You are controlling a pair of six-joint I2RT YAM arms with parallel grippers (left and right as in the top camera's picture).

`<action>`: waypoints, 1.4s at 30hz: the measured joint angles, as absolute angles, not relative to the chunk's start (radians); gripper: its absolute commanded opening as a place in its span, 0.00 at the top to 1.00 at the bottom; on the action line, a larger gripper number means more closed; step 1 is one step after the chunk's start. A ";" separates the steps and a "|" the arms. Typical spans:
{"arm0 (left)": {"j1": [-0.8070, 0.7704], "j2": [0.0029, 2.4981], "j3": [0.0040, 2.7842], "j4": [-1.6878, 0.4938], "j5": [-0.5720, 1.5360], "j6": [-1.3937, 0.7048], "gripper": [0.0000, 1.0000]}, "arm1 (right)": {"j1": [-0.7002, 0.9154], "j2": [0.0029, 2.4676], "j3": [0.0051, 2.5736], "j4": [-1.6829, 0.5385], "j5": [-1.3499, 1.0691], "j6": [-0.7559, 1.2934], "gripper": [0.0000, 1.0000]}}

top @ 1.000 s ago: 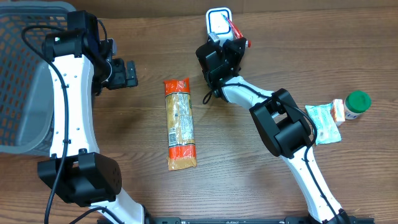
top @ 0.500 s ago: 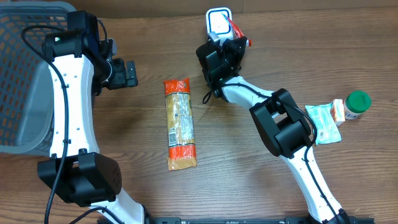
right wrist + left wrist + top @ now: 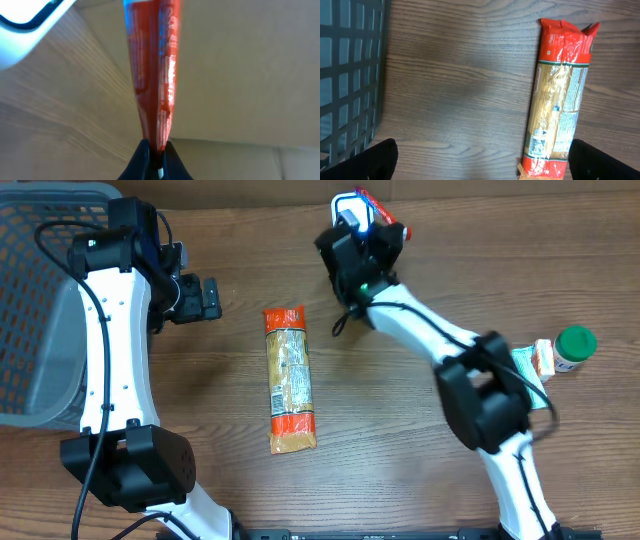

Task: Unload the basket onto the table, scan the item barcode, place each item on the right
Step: 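Carry the red strip right and release it beside the jar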

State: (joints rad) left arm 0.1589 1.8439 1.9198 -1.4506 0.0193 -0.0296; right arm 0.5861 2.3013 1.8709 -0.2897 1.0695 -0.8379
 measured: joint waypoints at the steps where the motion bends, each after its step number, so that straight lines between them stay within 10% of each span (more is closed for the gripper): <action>1: 0.159 1.844 1.920 -1.451 0.019 -0.030 0.00 | 0.586 2.254 1.874 -0.375 1.015 -0.782 0.97; 20: 0.159 1.844 1.920 -1.451 0.019 -0.029 0.00 | 0.435 1.930 1.836 -1.379 0.324 -0.063 0.96; 42: 0.159 1.844 1.920 -1.451 0.019 -0.029 0.00 | 0.176 1.931 1.445 -1.255 0.295 0.172 0.87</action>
